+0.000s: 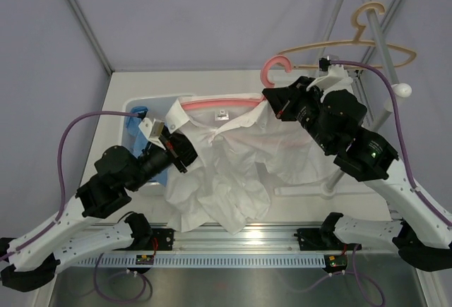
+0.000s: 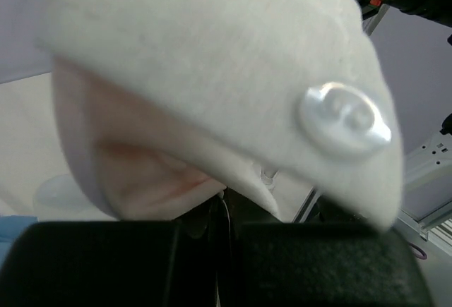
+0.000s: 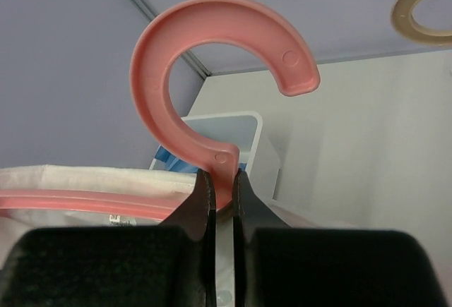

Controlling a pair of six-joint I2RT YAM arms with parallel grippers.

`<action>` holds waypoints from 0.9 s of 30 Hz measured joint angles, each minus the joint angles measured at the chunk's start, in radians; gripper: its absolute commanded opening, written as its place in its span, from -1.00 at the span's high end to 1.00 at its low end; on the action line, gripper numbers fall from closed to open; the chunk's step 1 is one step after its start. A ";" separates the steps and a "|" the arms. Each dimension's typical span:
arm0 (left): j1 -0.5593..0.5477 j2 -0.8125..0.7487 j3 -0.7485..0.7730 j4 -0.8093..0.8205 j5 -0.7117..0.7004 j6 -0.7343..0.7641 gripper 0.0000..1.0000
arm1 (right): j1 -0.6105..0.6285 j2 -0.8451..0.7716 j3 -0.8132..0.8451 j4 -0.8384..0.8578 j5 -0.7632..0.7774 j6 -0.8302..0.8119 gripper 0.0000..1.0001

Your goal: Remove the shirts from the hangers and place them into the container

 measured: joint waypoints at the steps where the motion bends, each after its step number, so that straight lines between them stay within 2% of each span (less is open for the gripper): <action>1: 0.000 0.011 0.000 0.013 0.008 -0.001 1.00 | -0.006 0.009 0.000 0.011 -0.001 0.003 1.00; 15: -0.073 0.087 0.002 0.260 0.033 -0.003 1.00 | 0.012 0.076 0.026 0.149 0.032 0.014 1.00; 22: -0.103 0.095 0.015 0.369 0.081 0.005 1.00 | 0.139 0.179 0.074 0.174 0.098 0.009 1.00; 27: -0.110 0.096 0.030 0.436 0.097 0.007 1.00 | 0.253 0.229 0.074 0.129 0.115 0.005 1.00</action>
